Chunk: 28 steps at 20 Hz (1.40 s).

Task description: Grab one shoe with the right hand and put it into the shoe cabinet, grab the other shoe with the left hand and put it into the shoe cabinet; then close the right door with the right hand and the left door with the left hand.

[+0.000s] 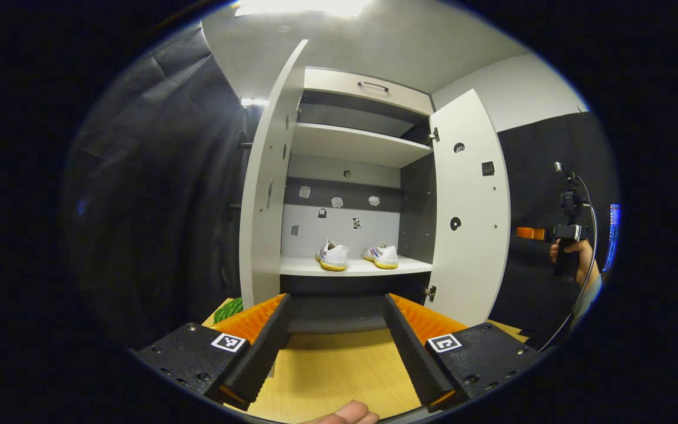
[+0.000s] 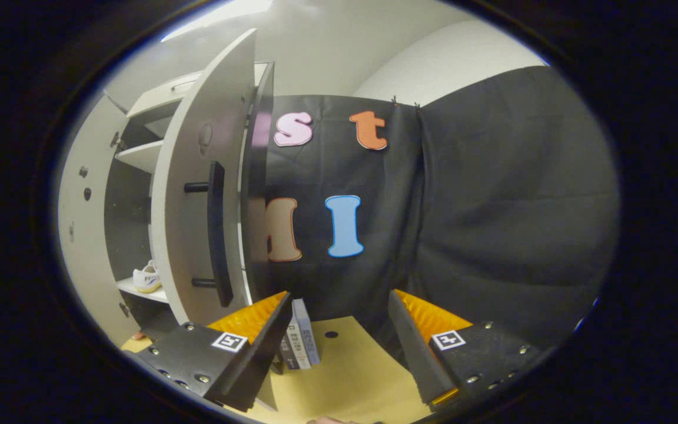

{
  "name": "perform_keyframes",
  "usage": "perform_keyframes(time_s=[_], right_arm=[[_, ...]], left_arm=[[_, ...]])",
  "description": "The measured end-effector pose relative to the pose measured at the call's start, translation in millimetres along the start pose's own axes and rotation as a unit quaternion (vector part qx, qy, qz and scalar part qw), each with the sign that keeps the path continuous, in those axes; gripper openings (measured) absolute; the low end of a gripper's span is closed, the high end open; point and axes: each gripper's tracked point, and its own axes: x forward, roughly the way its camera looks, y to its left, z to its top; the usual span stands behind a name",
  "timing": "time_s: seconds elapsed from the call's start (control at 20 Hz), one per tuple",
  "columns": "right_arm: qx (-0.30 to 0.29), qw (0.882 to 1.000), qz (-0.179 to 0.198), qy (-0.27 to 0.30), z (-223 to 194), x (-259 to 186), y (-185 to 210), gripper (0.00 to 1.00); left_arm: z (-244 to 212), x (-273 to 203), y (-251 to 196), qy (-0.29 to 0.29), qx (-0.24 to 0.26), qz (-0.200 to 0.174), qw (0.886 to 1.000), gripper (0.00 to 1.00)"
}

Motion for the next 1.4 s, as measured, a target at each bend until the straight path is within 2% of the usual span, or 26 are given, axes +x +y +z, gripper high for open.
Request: perform_keyframes(time_s=[0.05,0.1,0.2,0.3,0.35,0.55,0.75,0.8,0.9,0.95,1.05,1.2,1.4], right_arm=[[0.0,1.0,0.004,-0.004,5,1,5,0.98],[-0.007,1.0,0.002,-0.009,10,4,8,0.98],[-0.028,0.999,0.003,-0.015,19,10,18,0.98],[-0.032,0.999,0.028,-0.012,28,14,35,0.98],[-0.037,0.999,0.031,-0.008,28,16,41,0.98],[-0.094,0.995,0.012,-0.024,39,5,51,0.92],[-0.071,0.997,0.038,-0.01,32,-8,83,0.95],[-0.076,0.996,0.038,-0.01,33,-10,89,0.92],[-0.071,0.997,0.025,-0.015,36,-14,93,0.95],[-0.06,0.998,0.021,-0.018,39,-15,97,0.95],[-0.05,0.998,0.034,-0.015,35,-17,114,0.92],[-0.047,0.996,0.069,-0.016,31,-18,150,0.95],[-0.044,0.995,0.087,-0.02,25,-16,195,0.95]], left_arm=[[1,0,2,-0.002,0.001,0.0,1.0,0.99],[1,1,4,-0.003,0.001,0.002,1.0,0.96],[1,0,14,-0.005,-0.003,0.012,1.0,0.97],[2,0,18,-0.007,-0.006,0.014,1.0,0.99],[2,-2,21,-0.009,-0.006,0.017,1.0,0.96],[8,-7,29,-0.019,0.0,0.022,1.0,0.96],[13,-15,34,-0.025,-0.007,0.027,0.999,0.96],[13,-17,36,-0.024,-0.008,0.029,0.999,0.96],[11,-16,42,-0.02,-0.008,0.036,0.999,0.93],[12,-16,44,-0.021,-0.007,0.039,0.999,0.96],[13,-14,52,-0.022,-0.007,0.046,0.999,0.96],[16,-13,64,-0.026,-0.01,0.059,0.998,0.96],[20,-18,86,-0.028,-0.014,0.079,0.996,0.96]])
